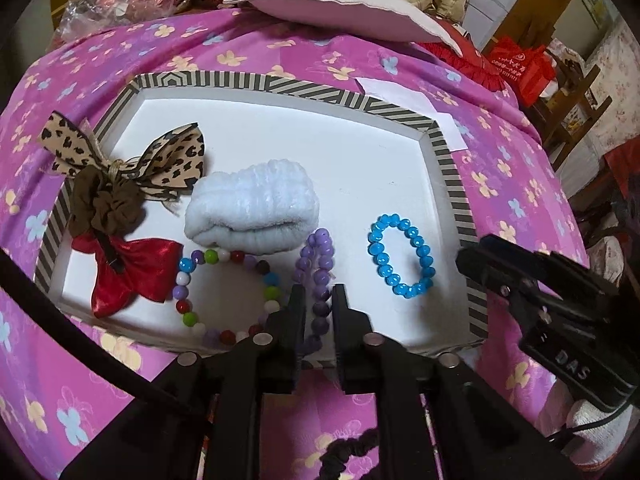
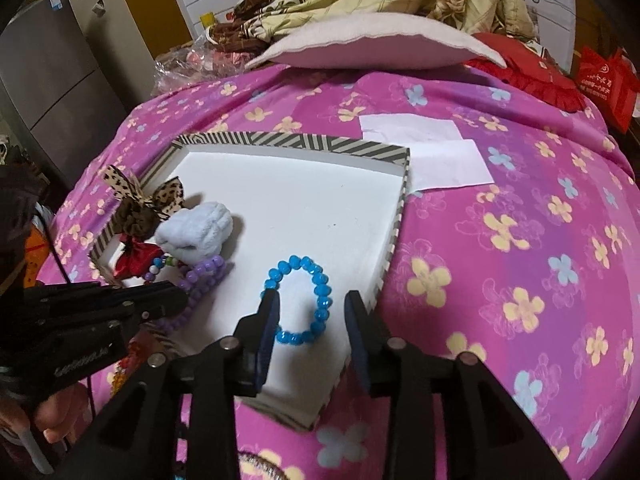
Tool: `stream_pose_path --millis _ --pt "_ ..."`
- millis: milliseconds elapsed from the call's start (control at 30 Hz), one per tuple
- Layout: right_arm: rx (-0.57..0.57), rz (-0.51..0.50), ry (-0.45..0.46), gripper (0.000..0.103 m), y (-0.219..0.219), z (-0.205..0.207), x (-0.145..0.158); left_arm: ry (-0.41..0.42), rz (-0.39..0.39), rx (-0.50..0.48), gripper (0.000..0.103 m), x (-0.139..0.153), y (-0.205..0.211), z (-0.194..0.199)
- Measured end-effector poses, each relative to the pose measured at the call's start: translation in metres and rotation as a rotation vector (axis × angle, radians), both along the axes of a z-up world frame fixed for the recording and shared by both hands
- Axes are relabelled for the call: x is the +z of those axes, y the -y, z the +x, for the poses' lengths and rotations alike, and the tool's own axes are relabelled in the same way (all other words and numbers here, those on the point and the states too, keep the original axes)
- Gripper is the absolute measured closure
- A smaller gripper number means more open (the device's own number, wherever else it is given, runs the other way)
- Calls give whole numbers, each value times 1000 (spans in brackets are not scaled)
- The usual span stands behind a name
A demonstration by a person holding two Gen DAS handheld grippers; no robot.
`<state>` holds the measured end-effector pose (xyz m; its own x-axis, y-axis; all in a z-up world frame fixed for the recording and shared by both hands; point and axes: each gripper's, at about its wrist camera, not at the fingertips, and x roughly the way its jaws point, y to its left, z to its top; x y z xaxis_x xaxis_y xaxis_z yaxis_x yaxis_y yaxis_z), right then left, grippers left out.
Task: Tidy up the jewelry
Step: 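Carry the purple and blue bracelets into the tray and open both tools, then withdraw both tools from the tray over the black scrunchie and silver bracelet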
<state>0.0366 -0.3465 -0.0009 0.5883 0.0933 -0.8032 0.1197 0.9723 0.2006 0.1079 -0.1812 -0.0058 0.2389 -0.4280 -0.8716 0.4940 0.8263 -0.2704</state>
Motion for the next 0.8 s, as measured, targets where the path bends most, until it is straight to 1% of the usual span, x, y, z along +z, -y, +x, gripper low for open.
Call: stream_pose_path --millis 33,67,233,400,533,800 --pt "3 -2 4 60 -2 -5 3 -7 -12 3 60 2 -3 -1" --pt "4 -3 5 59 -2 -8 4 -9 -20 3 57 4 -5 -2" --pt "24 -2 18 58 -11 -31 13 -7 -36 -1 57 16 -18 -11" --pt "35 10 21 55 -19 -55 18 17 -39 21 57 28 -41 -25" --pt "40 14 22 54 -27 -74 19 52 -23 59 57 36 -61 -36" --pt "52 9 15 53 -49 -104 16 144 46 142 57 44 -91 -70"
